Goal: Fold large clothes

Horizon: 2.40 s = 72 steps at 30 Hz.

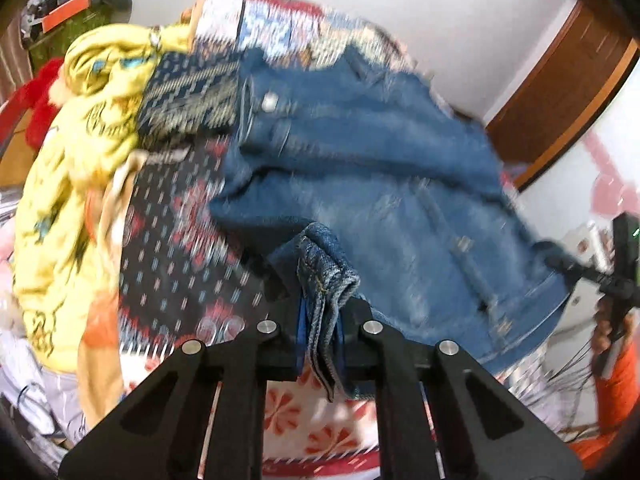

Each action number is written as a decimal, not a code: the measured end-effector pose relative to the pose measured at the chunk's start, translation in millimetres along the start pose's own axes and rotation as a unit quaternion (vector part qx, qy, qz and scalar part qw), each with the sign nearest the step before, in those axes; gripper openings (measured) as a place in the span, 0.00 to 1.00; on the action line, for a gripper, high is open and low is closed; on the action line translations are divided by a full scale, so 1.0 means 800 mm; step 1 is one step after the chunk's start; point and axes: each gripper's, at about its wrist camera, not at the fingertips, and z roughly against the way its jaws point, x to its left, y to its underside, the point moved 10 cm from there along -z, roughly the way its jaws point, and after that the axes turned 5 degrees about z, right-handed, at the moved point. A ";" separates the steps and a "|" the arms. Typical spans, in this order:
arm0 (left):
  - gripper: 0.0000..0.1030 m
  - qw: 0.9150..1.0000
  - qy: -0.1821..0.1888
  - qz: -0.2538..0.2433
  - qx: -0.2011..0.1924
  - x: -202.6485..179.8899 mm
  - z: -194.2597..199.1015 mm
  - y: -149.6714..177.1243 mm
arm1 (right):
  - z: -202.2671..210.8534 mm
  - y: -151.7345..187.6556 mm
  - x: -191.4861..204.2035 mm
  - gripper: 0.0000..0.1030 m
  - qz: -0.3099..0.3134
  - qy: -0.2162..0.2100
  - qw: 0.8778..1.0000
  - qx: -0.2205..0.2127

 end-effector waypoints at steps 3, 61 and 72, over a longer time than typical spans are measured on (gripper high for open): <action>0.10 0.999 0.023 0.011 -0.025 -0.013 0.012 -0.040 | 0.010 -0.031 0.010 0.14 0.007 -0.016 1.000 -0.017; 0.67 0.986 -0.123 -0.034 -0.107 0.013 -0.104 -0.345 | -0.032 -0.274 -0.081 0.52 0.108 0.168 0.978 -0.059; 0.67 0.980 -0.135 -0.145 0.003 0.002 -0.169 -0.225 | -0.110 -0.208 -0.001 0.57 0.156 0.097 0.983 -0.006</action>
